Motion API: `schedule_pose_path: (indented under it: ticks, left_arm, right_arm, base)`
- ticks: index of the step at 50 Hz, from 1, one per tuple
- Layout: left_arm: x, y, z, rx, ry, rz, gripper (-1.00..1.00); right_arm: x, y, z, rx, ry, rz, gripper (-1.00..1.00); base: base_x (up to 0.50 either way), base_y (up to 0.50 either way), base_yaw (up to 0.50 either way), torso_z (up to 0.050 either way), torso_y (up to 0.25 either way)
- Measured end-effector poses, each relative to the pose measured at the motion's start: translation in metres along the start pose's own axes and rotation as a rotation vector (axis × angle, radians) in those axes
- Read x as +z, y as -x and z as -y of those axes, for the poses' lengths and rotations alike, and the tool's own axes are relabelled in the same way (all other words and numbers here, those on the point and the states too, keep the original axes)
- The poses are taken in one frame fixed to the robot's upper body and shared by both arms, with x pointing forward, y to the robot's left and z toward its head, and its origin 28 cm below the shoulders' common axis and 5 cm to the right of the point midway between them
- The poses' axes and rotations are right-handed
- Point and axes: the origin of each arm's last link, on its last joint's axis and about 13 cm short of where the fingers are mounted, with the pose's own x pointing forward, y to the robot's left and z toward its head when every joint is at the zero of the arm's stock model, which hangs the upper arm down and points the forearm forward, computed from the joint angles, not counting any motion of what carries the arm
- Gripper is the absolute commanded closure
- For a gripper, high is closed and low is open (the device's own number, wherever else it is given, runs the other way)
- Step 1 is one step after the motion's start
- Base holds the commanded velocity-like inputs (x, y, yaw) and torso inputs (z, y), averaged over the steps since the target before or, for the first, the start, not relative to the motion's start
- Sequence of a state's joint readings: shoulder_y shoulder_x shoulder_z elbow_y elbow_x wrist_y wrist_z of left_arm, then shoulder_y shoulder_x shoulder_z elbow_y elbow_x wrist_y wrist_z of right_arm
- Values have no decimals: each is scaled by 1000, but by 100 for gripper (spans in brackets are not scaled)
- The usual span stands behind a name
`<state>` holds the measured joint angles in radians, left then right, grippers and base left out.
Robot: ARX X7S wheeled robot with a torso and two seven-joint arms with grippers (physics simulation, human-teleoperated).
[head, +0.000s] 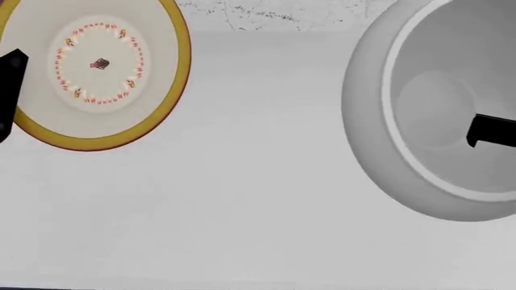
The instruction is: Stack the bowls from largest to smallest.
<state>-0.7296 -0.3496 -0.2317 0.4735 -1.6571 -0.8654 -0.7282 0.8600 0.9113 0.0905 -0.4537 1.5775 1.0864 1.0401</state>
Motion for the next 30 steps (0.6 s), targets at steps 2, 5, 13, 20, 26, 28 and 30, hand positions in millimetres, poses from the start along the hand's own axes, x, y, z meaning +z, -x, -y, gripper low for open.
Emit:
schedule_pose_path:
  ticks: [2, 5, 13, 20, 26, 28, 30]
  left_arm:
    - [0, 0, 0, -1, 1, -1, 100]
    - [-1, 0, 1, -2, 3, -2, 100]
    - [-1, -1, 1, -5, 10, -5, 100]
    - [0, 0, 2, -6, 15, -4, 100]
    - [0, 0, 2, -7, 19, -4, 100]
    - [0, 0, 2, -8, 20, -4, 100]
    - [0, 0, 2, -9, 21, -4, 100]
  right_arm:
    - [0, 0, 0, 0, -2, 0, 100]
    - [0, 0, 1, 0, -5, 0, 100]
    - [0, 0, 1, -1, -8, 0, 100]
    - [-1, 1, 1, 0, -11, -1, 100]
    - [-1, 2, 1, 0, -13, -1, 100]
    - [-1, 2, 2, -1, -13, -2, 100]
    - [-1, 3, 2, -1, -14, -2, 100]
  base:
    - [1, -500, 0, 0, 0]
    - [1, -500, 0, 0, 3]
    - [1, -500, 0, 2, 0]
    - [1, -500, 0, 0, 1]
    - [1, -500, 0, 0, 0]
    - [1, -500, 0, 0, 0]
    - [1, -500, 0, 0, 0]
